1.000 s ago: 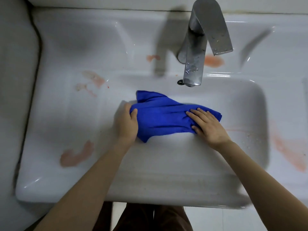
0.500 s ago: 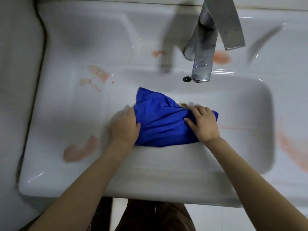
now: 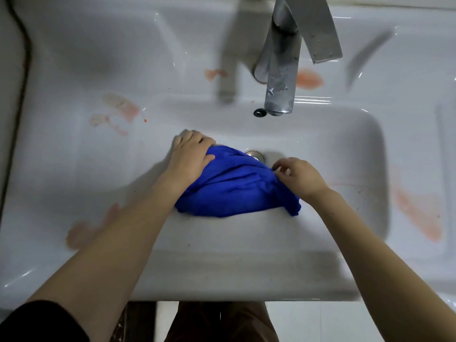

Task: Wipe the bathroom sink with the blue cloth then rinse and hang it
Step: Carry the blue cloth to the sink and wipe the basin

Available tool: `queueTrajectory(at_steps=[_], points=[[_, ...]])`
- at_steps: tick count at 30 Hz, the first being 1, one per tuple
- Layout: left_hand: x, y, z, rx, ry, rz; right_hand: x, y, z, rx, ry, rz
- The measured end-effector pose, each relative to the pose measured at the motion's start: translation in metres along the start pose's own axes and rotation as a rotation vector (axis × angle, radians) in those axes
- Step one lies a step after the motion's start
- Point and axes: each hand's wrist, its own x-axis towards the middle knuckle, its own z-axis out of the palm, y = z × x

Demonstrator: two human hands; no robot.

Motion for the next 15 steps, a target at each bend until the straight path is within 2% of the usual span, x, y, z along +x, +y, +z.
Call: queueTrajectory(at_steps=[4,8,11,13,15], points=[[-0.011,-0.003,0.001,-0.141,0.019,-0.019,-0.008,0.005,0.005,-0.093,0.074,-0.118],[-0.017,-0.007,-0.010,-0.254,-0.016,0.015,-0.014,0.004,0.009,0.040,0.051,-0.059],[-0.015,-0.009,-0.021,-0.503,-0.123,-0.077,-0.016,0.006,0.001,0.141,0.032,-0.059],[-0.007,-0.010,-0.025,-0.530,-0.083,-0.074,-0.013,0.007,-0.011,0.239,0.067,-0.071],[0.004,-0.009,-0.027,-0.406,0.047,0.005,-0.005,0.007,-0.023,0.277,0.206,-0.087]])
